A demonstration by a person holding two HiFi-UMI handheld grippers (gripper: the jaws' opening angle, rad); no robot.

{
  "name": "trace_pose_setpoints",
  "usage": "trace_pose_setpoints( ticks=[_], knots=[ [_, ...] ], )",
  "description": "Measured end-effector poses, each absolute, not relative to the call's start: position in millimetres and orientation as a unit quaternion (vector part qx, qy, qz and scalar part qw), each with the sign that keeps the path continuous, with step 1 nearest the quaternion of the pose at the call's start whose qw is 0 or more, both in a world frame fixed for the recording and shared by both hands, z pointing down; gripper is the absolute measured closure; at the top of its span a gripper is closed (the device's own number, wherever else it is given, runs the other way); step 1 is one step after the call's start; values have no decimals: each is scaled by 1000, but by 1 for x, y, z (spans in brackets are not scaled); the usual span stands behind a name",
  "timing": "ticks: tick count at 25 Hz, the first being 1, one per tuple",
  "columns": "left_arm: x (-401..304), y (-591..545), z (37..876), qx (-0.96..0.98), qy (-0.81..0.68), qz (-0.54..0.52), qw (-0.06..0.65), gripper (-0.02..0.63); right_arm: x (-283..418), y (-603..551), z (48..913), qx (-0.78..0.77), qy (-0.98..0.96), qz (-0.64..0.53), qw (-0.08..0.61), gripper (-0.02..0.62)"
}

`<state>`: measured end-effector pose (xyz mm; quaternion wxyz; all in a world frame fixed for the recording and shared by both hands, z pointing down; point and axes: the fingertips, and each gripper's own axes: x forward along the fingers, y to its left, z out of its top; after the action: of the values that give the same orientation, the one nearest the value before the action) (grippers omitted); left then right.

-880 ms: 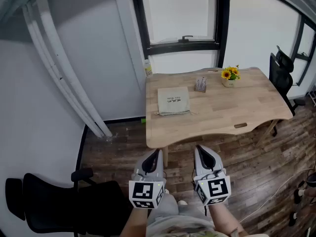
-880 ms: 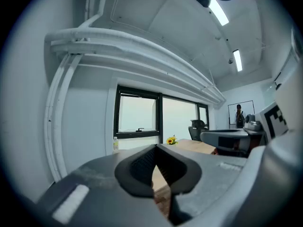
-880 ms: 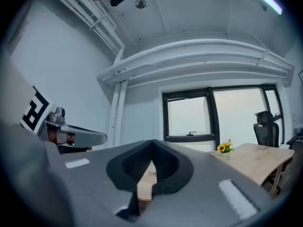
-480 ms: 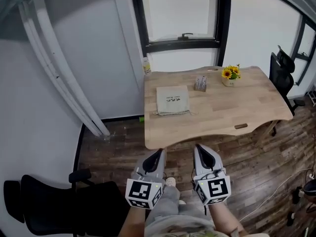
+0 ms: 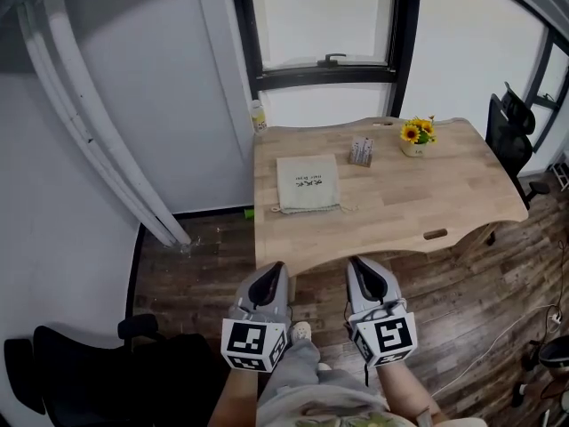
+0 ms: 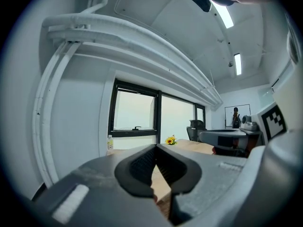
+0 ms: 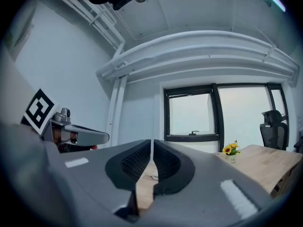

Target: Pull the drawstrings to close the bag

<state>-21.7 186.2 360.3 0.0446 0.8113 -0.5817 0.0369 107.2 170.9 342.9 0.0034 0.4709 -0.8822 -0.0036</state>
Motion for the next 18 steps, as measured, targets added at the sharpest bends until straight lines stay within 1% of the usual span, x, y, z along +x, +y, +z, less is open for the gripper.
trace_pose_setpoints(
  ticks=[7, 13, 18],
  knots=[
    [-41, 128, 366, 810, -583, 45, 47, 601, 94, 116, 356, 468, -883, 10, 25, 528],
    [-60, 81, 377, 818, -570, 53, 53, 472, 83, 71, 365, 468, -883, 12, 41, 480],
    [-75, 46, 385, 831, -550, 68, 49, 416, 74, 37, 371, 463, -883, 7, 68, 451]
  ],
)
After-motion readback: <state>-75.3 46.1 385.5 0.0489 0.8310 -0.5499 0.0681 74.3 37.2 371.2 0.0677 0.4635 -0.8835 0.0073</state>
